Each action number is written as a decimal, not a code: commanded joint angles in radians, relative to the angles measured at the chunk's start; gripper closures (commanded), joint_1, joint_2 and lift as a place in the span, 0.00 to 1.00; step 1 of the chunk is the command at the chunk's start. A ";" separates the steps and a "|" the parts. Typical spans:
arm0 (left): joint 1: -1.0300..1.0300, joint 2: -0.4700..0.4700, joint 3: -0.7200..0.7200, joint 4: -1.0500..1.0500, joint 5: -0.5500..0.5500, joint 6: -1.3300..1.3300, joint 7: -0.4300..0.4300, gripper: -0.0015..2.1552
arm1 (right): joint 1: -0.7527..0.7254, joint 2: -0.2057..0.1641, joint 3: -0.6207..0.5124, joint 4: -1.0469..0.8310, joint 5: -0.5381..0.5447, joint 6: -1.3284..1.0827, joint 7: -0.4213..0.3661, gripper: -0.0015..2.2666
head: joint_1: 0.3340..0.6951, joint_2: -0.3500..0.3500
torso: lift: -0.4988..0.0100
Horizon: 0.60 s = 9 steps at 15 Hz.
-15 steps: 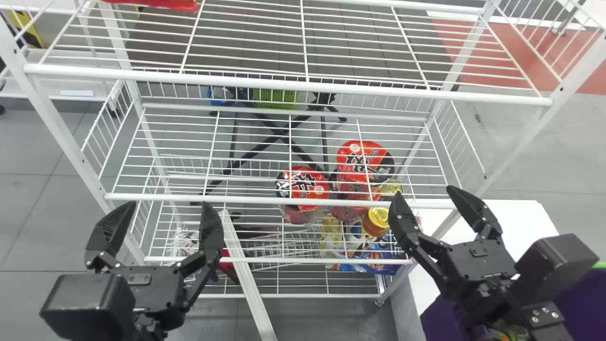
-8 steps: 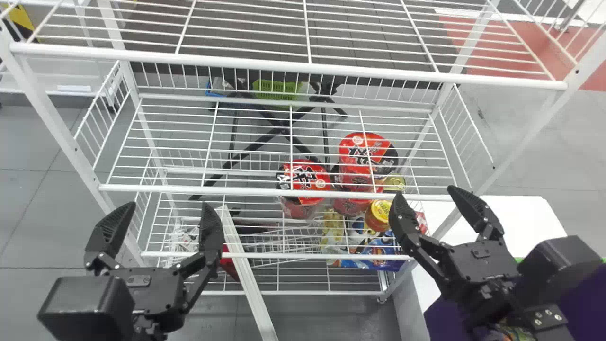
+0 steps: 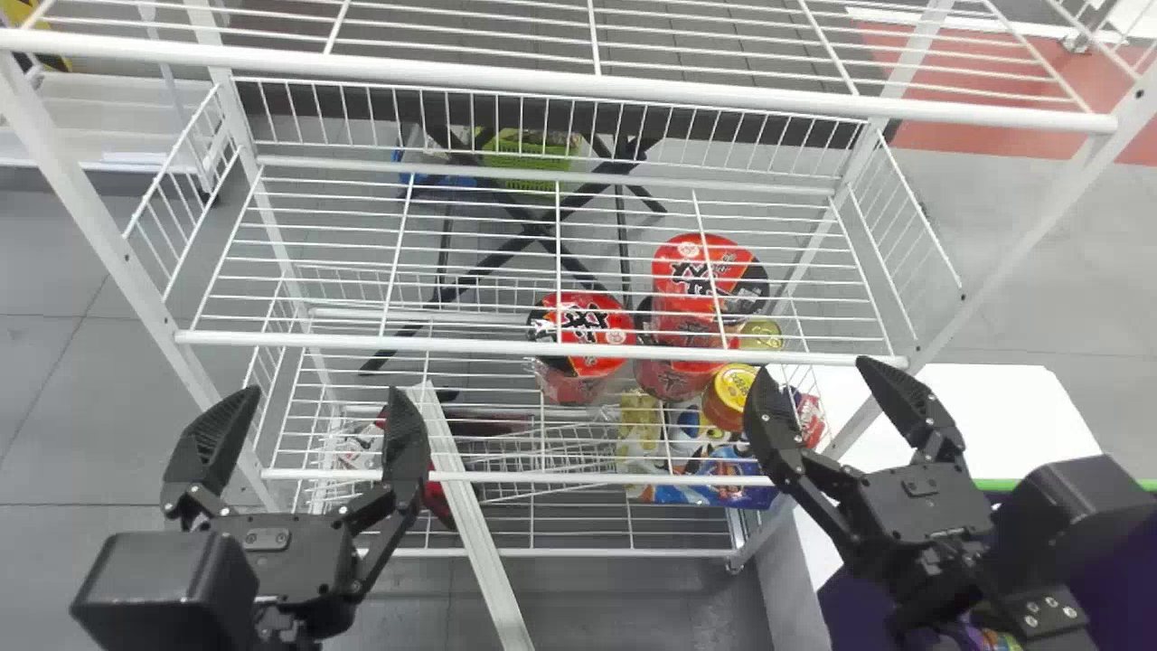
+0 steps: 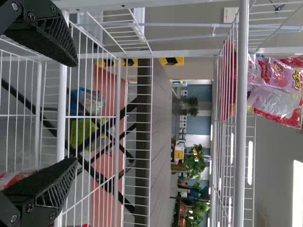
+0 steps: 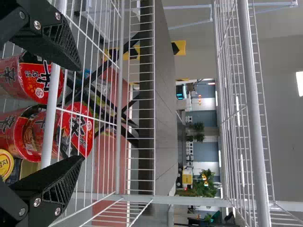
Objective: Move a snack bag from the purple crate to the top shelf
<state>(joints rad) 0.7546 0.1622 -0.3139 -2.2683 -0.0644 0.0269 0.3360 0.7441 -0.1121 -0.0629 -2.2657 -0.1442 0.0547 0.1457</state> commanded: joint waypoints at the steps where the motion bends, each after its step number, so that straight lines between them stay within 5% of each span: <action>1: 0.000 0.000 -0.001 0.001 -0.002 0.000 0.000 0.05 | 0.001 0.000 -0.002 0.000 0.000 0.000 0.000 0.07 | 1.00 0.32 | 0.27; 9: 0.002 0.000 -0.002 0.000 -0.003 0.000 0.002 0.05 | 0.001 0.000 -0.005 0.002 -0.002 -0.009 0.000 0.07 | 1.00 0.31 | 0.21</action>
<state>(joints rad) 0.7563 0.1626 -0.3159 -2.2672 -0.0675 0.0269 0.3374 0.7455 -0.1120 -0.0675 -2.2653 -0.1455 0.0507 0.1457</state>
